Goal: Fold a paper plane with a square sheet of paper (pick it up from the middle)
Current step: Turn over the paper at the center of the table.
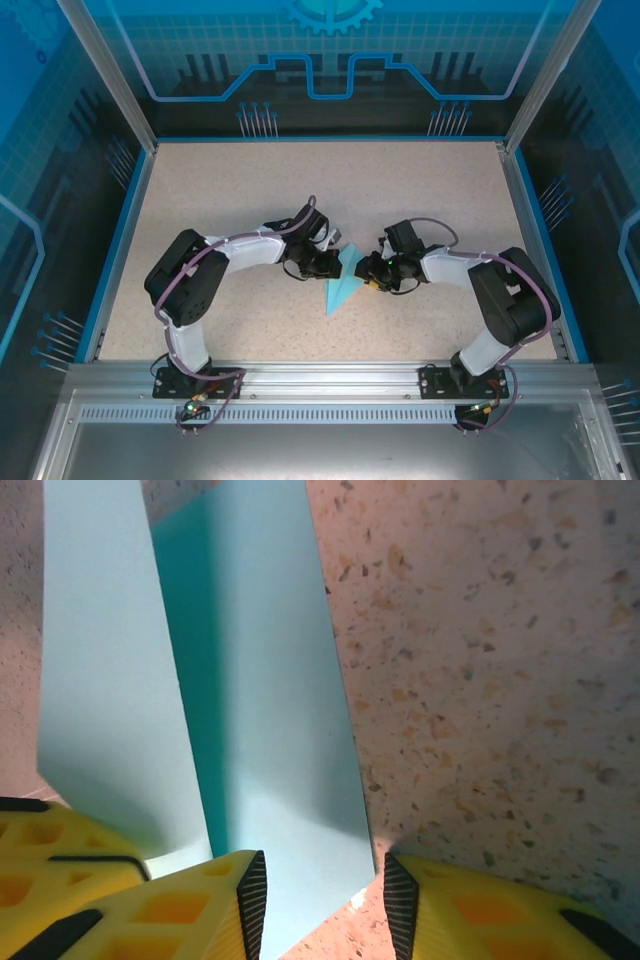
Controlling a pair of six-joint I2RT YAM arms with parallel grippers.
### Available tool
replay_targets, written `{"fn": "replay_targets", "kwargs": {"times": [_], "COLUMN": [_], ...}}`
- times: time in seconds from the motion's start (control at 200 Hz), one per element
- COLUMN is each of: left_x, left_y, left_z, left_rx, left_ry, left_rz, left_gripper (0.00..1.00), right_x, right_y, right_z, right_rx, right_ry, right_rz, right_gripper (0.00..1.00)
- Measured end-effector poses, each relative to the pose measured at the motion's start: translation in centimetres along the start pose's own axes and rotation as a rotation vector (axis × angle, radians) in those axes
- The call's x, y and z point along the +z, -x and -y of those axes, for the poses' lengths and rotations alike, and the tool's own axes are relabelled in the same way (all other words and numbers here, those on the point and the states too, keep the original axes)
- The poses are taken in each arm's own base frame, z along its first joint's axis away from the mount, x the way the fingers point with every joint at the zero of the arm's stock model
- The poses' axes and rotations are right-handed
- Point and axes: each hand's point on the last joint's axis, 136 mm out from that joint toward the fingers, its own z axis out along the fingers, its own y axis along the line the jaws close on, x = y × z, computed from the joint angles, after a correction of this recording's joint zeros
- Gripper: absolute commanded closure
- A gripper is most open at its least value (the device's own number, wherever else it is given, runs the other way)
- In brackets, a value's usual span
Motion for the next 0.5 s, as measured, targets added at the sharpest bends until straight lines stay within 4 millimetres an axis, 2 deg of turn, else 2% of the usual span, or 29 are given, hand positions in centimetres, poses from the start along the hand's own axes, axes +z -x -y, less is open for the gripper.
{"fn": "replay_targets", "kwargs": {"times": [0.155,0.33,0.5], "left_x": [0.2,1.4,1.6], "left_y": [0.0,-0.5,-0.6], "left_z": [-0.6,-2.0,-2.1], "left_rx": [-0.003,-0.024,-0.026], "left_ry": [0.026,0.057,0.059], "left_rz": [0.002,-0.026,-0.030], "left_gripper": [1.00,1.00,1.00], "right_x": [-0.1,-0.1,0.0], "right_y": [0.1,0.1,0.1], "right_z": [-0.1,-0.1,-0.2], "right_rx": [0.016,0.030,0.043], "right_ry": [0.015,0.019,0.021], "right_rz": [0.007,0.006,0.006], "right_gripper": [0.60,0.60,0.60]}}
